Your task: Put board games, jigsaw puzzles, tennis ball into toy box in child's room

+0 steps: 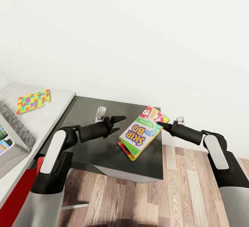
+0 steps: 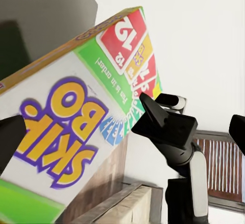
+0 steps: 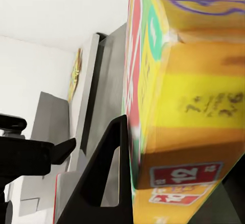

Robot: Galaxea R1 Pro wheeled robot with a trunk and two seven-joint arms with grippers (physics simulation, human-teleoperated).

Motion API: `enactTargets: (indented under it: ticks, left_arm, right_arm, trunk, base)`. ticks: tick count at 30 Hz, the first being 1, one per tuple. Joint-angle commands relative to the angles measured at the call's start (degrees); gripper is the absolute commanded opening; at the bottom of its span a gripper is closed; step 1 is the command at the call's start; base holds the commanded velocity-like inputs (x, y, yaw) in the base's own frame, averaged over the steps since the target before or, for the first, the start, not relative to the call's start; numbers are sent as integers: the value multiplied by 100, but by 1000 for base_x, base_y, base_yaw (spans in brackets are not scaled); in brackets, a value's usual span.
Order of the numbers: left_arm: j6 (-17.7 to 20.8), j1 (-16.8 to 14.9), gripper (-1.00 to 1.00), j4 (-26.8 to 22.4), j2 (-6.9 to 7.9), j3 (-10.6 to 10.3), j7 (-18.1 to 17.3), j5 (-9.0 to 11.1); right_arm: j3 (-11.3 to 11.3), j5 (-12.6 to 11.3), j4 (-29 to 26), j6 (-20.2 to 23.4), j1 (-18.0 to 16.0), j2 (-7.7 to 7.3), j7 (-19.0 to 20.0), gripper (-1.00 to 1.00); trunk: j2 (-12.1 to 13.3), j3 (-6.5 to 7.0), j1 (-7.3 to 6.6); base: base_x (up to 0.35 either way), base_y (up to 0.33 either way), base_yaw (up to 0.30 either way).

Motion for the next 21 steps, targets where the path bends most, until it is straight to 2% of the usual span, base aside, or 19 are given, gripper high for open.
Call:
enactTargets:
  ticks: [1, 5, 11, 21]
  left_arm:
    - [10, -3, 100, -4, -3, 3, 59, 55]
    - [5, -3, 100, -7, -19, -11, 9, 55]
    - [2, -32, 100, -10, -87, -28, -4, 55]
    - [10, -32, 100, -11, -98, -25, -48, 55]
  right_arm:
    - [-8, 38, 1, 24, -4, 1, 54, -100]
    - [-13, 36, -2, 27, 0, -13, 57, -100]
    - [-32, 22, -6, 33, 3, -86, 64, -100]
    - [-43, 10, -12, 35, 4, -147, 72, -100]
  trunk:
    - [-3, -4, 0]
    - [-3, -4, 0]
    - [238, 104, -131]
    - [639, 283, -351]
  base:
    - [0, 0, 0]
    - [0, 0, 0]
    - [0, 0, 0]
    - [0, 0, 0]
